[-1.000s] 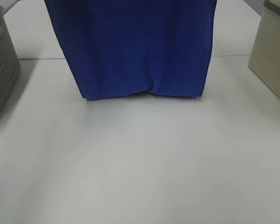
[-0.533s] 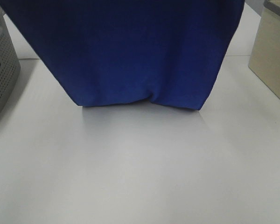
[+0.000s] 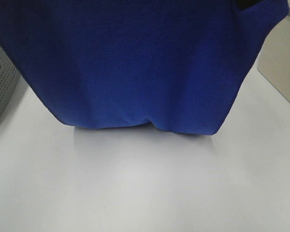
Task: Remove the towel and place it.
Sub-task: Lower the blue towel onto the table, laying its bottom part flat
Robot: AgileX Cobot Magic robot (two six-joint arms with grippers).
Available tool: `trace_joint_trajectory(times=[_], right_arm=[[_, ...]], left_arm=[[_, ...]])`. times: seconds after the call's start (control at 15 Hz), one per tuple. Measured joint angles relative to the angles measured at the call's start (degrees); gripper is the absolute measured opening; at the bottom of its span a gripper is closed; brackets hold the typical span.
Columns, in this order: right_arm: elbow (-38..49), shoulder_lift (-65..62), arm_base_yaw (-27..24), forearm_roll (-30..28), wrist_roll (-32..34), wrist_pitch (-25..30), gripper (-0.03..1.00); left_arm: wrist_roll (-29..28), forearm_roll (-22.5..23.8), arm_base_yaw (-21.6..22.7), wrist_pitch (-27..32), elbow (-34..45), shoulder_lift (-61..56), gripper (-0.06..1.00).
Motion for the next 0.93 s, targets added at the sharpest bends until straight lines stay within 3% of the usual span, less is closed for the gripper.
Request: trace_joint_trajectory(times=[0.13,0.2,0.47,0.67,0.8,0.93], right_arm=[[0.1,0.0,0.1,-1.4,-0.7,-0.3,0.02],[0.2,0.0,0.3,-2.8,-1.1,-3.1,0.02],[0.2,0.6,0.9,-9.7,-1.9,-20.9,0.02],[-5.3,6.3,1.0,-14.6,-1.9,-30.0,0.02],[-13.2,12.7,1.0,-18.4,-1.9,-32.4,0.02],[-25.4,22.4,0.0,-22.4,-1.7,-34.6,0.02]], left_arm=[[0.7,0.9,-0.1,-0.1,0.0,0.0,0.00],[0.8,2.8,-0.4,-2.5,0.1,0.1,0.00],[1.2,8.7,-1.0,-16.6,0.1,3.0,0.00],[2.1,18.2,-1.2,-30.8,-0.6,9.3,0.00],[2.1,26.0,-1.2,-39.1,-6.3,15.7,0.00],[2.1,32.6,-0.6,-42.8,-19.2,25.7,0.00]])
